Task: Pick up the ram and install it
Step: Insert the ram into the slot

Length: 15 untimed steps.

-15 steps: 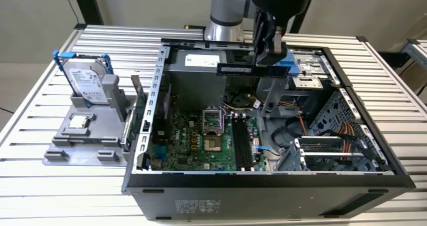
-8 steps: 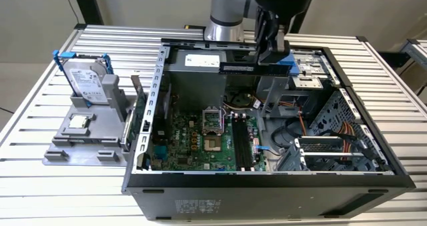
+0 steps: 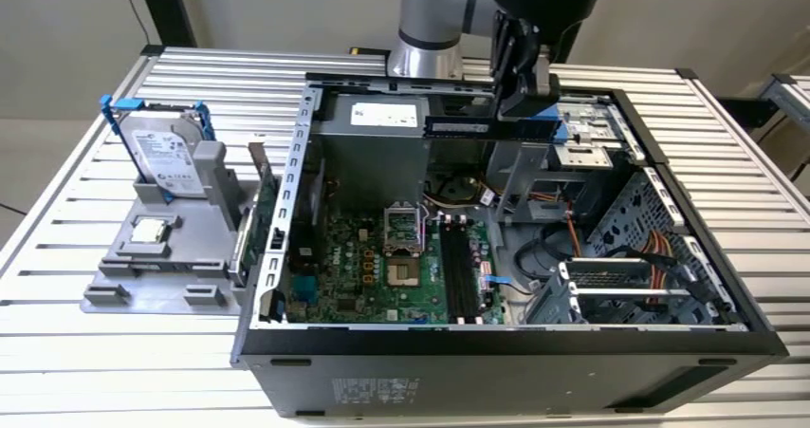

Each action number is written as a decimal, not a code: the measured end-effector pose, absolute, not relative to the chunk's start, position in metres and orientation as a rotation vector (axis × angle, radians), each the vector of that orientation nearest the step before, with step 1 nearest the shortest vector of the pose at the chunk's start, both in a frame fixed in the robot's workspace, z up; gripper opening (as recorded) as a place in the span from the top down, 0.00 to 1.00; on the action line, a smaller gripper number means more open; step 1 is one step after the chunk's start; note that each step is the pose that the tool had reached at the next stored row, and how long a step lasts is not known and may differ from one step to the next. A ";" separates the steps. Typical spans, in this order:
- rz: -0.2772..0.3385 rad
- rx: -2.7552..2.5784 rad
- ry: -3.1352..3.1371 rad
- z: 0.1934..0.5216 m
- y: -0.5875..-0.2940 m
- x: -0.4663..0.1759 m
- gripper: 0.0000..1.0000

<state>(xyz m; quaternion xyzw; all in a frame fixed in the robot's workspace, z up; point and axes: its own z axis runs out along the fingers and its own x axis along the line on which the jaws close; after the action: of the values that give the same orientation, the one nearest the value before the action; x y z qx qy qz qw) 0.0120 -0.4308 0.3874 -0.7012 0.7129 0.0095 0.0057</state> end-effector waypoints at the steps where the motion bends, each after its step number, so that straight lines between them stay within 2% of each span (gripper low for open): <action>1: 0.030 -2.195 2.231 0.387 -0.431 0.012 1.00; 15: 0.030 -2.187 2.239 0.387 -0.430 0.012 1.00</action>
<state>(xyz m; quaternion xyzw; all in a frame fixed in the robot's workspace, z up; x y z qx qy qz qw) 0.0120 -0.4303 0.3874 -0.6986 0.7155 0.0096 0.0058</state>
